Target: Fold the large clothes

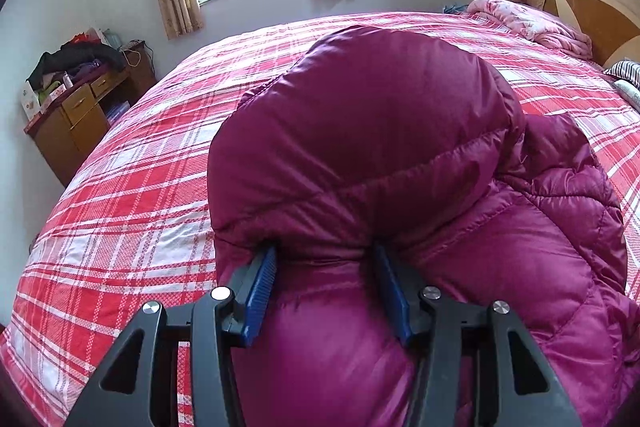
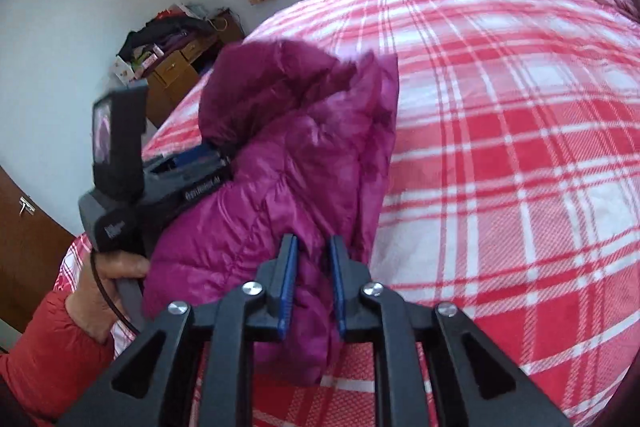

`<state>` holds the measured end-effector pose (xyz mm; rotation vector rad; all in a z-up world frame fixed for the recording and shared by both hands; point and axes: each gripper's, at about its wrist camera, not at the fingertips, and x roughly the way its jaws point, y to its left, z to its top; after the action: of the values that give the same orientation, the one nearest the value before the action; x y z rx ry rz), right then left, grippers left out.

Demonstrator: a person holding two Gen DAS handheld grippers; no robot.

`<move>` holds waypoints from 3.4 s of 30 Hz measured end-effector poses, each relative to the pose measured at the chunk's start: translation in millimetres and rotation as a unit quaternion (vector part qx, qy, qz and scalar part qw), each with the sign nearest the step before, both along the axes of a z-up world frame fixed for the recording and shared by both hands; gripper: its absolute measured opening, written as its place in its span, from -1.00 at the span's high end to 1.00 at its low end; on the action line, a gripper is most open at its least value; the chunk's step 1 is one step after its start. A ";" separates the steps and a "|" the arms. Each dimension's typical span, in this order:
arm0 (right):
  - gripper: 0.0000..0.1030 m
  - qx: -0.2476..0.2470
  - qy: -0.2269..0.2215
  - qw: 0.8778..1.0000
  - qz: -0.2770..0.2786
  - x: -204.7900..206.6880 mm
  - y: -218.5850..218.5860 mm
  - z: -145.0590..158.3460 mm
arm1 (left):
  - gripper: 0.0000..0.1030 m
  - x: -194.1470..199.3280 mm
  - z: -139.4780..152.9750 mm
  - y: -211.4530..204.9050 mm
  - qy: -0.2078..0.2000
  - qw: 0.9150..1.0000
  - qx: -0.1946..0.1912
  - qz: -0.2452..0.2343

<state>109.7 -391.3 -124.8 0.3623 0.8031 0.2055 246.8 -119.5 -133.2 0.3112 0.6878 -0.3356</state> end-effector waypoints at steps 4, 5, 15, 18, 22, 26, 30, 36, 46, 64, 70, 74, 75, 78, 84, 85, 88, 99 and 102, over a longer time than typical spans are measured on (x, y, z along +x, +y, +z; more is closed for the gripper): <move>0.50 -0.022 -0.020 0.999 -0.018 39.1 -6.5 27.6 | -0.02 -1.4 -1.1 -0.3 -0.003 1.000 0.005 0.001; 0.50 -0.029 -0.020 0.999 -0.025 53.8 -6.7 29.2 | -0.02 -1.2 -1.3 -0.4 -0.002 1.000 0.005 0.001; 0.50 -0.044 0.028 0.999 -0.010 143.0 -4.0 -31.2 | -0.02 3.4 -3.1 -7.1 -0.004 1.000 0.012 0.009; 0.50 -0.020 0.019 0.999 -0.019 138.4 -9.4 -37.2 | -0.02 3.7 -3.8 -8.5 -0.006 1.000 0.012 0.010; 0.50 -0.034 0.018 0.999 -0.019 136.8 -5.2 -36.5 | -0.02 6.4 -7.5 -10.8 -0.014 1.000 0.015 0.010; 0.51 -0.045 0.017 0.999 -0.023 139.7 -0.7 -38.2 | -0.02 5.8 -7.6 -13.7 -0.018 0.999 0.027 0.010; 0.45 -0.079 0.027 0.996 -0.021 137.4 5.0 -32.0 | -0.06 0.9 0.4 -5.9 -0.007 1.000 0.028 -0.001; 0.08 -0.067 -0.016 0.997 -0.045 81.5 -14.6 2.1 | -0.23 -16.9 36.6 53.9 0.012 0.998 -0.065 -0.004; -0.69 0.106 -0.006 0.992 -0.066 69.8 -45.0 -16.5 | -0.45 24.9 3.1 92.1 0.168 0.955 -0.246 0.015; -0.33 0.048 0.010 0.999 0.007 98.9 1.0 -45.3 | -0.57 23.3 -25.3 75.5 0.155 0.952 -0.264 -0.024; 0.13 0.215 0.013 0.976 0.028 98.3 -38.8 -68.4 | -0.56 24.1 -30.2 89.0 0.158 0.943 -0.291 -0.026; 0.07 0.193 0.014 0.981 0.021 99.4 -35.1 -66.0 | -0.56 19.2 -25.7 79.9 0.144 0.955 -0.257 -0.022; 0.05 0.173 0.013 0.985 0.022 100.1 -30.0 -63.1 | -0.56 18.7 -25.0 77.8 0.142 0.956 -0.255 -0.021; 0.03 0.166 0.012 0.986 0.024 101.3 -29.8 -61.1 | -0.45 19.0 -22.8 74.6 0.135 0.960 -0.243 -0.014; 0.12 0.145 0.018 0.989 0.028 101.7 -23.5 -59.0 | 0.02 3.8 -10.4 61.3 0.106 0.975 -0.196 0.001; 0.17 0.142 0.020 0.989 0.028 103.8 -19.7 -57.4 | 0.11 0.3 -8.1 62.0 0.101 0.977 -0.189 0.002; 0.30 0.133 0.025 0.990 0.033 99.6 -0.2 -51.8 | 0.18 -11.7 0.5 69.6 0.097 0.978 -0.183 0.007; 0.47 0.133 0.009 0.990 0.049 58.1 62.7 -32.3 | 0.20 -60.8 26.4 121.5 0.067 0.984 -0.159 0.050; 0.48 0.139 0.010 0.988 0.065 60.4 87.6 -25.5 | 0.22 -70.0 28.2 143.1 0.060 0.983 -0.159 0.068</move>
<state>170.0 -303.7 -150.3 0.5755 0.8206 0.4390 176.8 23.6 -105.0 -0.0609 0.7571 -0.3288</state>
